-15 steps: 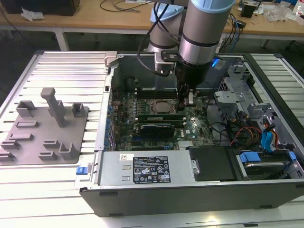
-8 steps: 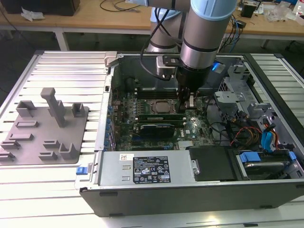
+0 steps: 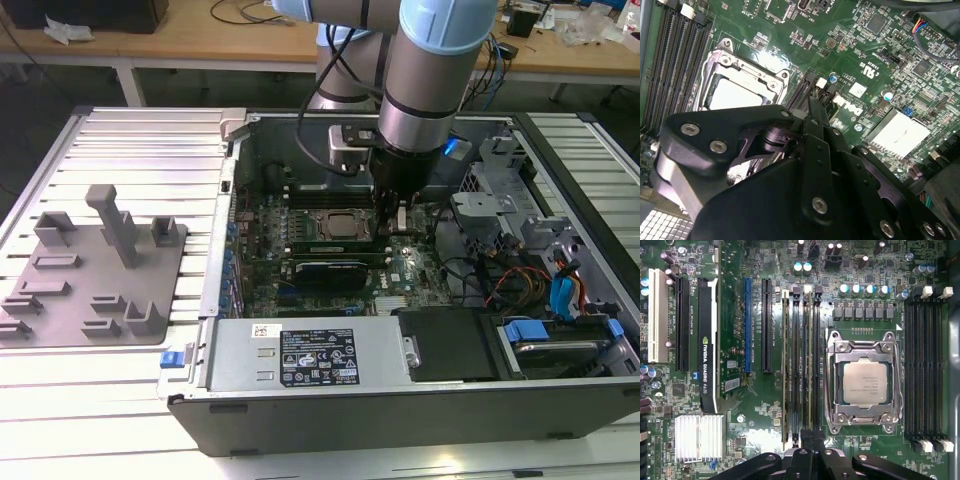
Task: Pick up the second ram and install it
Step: 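Press down the second ram until it locks into place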
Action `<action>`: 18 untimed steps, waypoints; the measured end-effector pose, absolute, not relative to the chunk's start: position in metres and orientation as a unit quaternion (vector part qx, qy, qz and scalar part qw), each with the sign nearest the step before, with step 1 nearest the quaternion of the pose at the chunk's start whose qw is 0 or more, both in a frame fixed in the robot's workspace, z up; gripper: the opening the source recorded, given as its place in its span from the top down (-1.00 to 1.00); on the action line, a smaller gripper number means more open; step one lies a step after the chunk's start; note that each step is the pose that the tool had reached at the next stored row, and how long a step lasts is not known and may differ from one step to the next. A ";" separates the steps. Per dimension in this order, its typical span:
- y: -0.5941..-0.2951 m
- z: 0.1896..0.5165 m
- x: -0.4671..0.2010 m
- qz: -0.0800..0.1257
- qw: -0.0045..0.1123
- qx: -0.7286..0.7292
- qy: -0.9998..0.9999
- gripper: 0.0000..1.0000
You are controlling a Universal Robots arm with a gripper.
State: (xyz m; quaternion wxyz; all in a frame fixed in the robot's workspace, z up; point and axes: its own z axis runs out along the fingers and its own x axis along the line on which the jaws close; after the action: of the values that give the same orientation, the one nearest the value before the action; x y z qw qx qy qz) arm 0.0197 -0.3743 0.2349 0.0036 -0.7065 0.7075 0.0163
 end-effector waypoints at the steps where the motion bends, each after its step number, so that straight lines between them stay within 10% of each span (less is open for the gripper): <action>1: -0.374 0.235 0.020 0.016 0.004 -0.706 0.708 0.84; 18: -0.374 0.232 0.020 0.017 0.004 -0.706 0.708 0.84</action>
State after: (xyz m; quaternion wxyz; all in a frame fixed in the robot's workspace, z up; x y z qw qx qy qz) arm 0.0197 -0.3741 0.2320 0.0044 -0.7064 0.7076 0.0168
